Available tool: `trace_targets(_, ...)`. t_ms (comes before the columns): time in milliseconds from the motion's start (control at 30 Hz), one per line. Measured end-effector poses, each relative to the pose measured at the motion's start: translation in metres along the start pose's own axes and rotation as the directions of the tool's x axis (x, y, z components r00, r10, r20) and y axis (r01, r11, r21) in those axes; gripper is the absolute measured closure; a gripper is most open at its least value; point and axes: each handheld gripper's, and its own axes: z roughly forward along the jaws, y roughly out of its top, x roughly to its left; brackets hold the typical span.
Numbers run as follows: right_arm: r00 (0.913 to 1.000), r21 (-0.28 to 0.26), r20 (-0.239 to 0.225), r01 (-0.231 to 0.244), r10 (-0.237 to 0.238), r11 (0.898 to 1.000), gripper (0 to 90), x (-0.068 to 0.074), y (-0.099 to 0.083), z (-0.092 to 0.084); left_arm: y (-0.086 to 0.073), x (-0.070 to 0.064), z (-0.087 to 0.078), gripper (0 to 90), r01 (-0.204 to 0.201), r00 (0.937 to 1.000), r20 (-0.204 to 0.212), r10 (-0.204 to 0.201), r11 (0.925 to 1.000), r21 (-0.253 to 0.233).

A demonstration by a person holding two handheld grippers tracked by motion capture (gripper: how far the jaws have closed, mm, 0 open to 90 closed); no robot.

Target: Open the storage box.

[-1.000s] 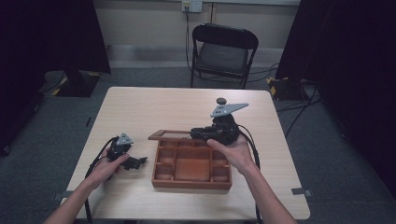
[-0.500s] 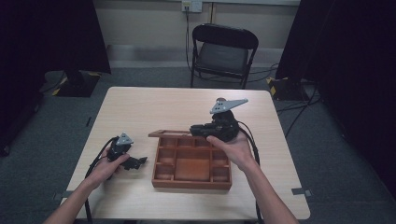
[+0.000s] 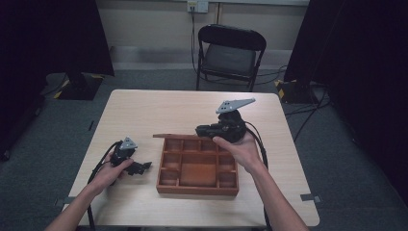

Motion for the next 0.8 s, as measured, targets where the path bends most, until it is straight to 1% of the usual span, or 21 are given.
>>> trace_targets(367, 0.9999, 0.000, 0.010, -0.005, 0.005, 1.000, 80.3, -0.0020, 0.0019, -0.0002, 0.0000, 0.0000, 0.0000, 0.0, 0.000, 1.0000, 0.000, 0.000, 1.0000, 0.000)
trace_targets(800, 0.9998, -0.014, 0.000, -0.018, 0.018, 1.000, 78.5, -0.0065, 0.0023, -0.0002, 0.0000, 0.0000, 0.0000, 0.0, -0.001, 1.0000, 0.000, 0.001, 1.0000, 0.000)
